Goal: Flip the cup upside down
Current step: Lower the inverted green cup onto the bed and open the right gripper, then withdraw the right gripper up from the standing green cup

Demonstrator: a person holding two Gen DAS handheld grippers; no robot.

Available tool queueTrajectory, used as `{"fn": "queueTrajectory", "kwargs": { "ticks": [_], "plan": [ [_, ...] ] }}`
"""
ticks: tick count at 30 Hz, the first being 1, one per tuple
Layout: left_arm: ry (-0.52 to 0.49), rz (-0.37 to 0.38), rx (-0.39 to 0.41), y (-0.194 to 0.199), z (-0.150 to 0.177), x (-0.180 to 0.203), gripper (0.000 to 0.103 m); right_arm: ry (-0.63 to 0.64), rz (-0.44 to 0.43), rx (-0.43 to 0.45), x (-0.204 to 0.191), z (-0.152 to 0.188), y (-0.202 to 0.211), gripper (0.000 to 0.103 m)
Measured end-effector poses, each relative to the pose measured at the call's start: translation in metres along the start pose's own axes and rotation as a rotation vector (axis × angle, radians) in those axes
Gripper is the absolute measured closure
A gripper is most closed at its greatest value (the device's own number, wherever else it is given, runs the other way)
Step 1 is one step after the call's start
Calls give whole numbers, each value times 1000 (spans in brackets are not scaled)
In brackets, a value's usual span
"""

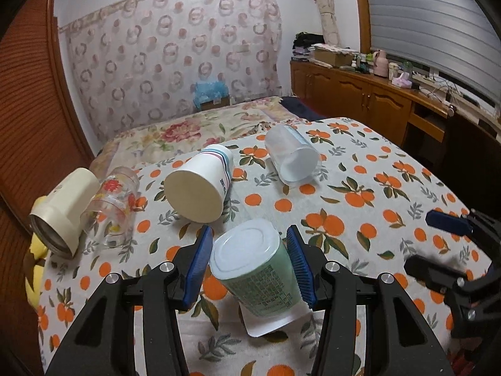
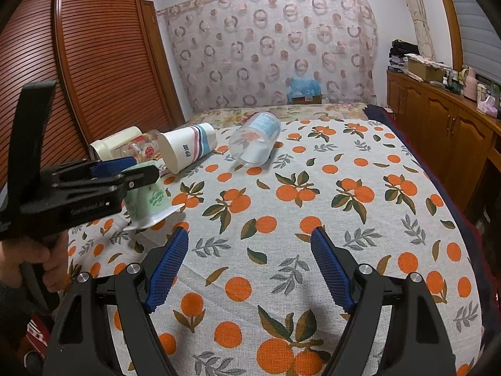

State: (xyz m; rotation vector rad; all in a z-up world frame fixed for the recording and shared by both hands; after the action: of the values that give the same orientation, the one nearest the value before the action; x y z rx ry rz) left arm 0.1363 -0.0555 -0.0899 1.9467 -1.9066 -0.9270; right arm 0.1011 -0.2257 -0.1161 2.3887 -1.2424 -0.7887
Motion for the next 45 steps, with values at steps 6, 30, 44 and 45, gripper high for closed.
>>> {"fn": "queueTrajectory", "kwargs": {
  "ticks": [6, 30, 44, 45],
  "plan": [
    [-5, -1, 8, 9, 7, 1, 58, -3, 0, 0, 0, -1, 0, 20],
    [105, 7, 32, 40, 15, -21, 8, -14, 2, 2, 1, 0, 0, 20],
    [160, -39, -6, 52, 36, -40, 8, -1, 24, 15, -9, -7, 6, 3],
    [163, -43, -7, 53, 38, -41, 8, -1, 25, 15, -10, -8, 5, 3]
  ]
}}
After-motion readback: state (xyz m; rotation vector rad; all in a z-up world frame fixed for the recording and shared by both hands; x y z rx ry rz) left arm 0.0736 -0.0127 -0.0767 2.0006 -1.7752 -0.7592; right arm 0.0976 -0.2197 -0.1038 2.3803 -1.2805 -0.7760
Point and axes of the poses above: each gripper's, at about its wrist camera, not at the fingertips, and y roughly against the way its jaws point, x to its right, z to its underside, the point moved 4 cm from there along -y, roughly the way its jaws point, and after that the axes turned 13 degrees about -z, right-handed, at the moved point
